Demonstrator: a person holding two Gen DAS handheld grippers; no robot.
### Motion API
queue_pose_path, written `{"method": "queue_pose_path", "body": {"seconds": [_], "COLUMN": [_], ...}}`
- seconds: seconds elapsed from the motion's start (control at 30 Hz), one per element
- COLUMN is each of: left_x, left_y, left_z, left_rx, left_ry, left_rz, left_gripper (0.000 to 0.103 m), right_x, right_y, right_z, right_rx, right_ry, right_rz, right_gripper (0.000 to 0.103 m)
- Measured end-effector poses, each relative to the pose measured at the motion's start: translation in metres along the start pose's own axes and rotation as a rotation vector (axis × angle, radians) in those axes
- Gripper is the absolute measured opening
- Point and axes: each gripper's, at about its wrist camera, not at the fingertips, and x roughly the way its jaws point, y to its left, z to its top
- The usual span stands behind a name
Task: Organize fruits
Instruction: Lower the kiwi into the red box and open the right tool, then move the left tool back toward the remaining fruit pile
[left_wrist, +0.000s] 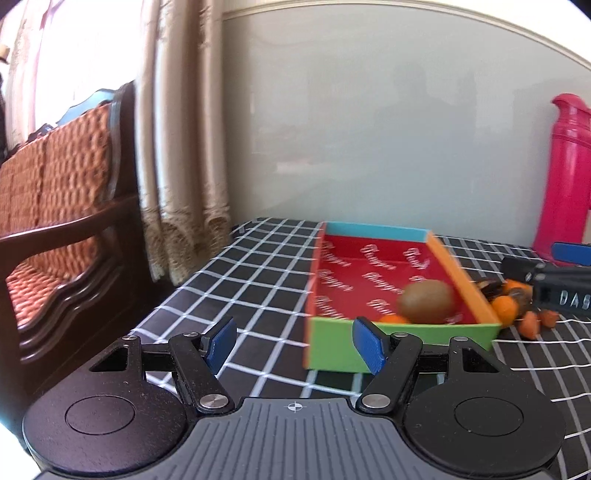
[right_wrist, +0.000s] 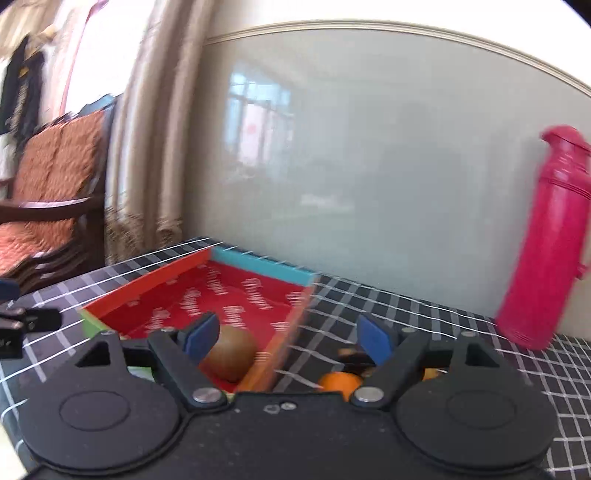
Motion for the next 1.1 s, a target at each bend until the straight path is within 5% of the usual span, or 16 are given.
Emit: {"method": "queue_pose_path", "body": {"seconds": [0.23, 0.33, 0.8, 1.1], "left_x": [-0.009, -0.014, -0.028, -0.039], "left_y": [-0.045, -0.064, -0.152, -0.193], "left_z": [0.009, 0.010, 0.006, 0.002], "left_rx": [0.049, 0.070, 0.223, 0.219], "left_ry": [-0.030, -0.043, -0.101, -0.122], "left_rz": [-0.076, -0.093, -0.153, -0.218], "left_gripper": [0.071, 0.097, 0.103, 0.103], "right_x": [-0.015, -0.020, -0.058, -0.073], "right_y": [-0.063, -0.079, -0.141, -0.171], "right_z": [-0.009, -0.015, -0.029, -0.040], "right_rx": [0.106, 0.107, 0.159, 0.182], "right_ry": [0.022, 0.037, 0.024, 0.029], "right_rz": [-0.124, -0.157, -0.259, -0.306], "right_gripper": [0.083, 0.083, 0.084, 0.085]}}
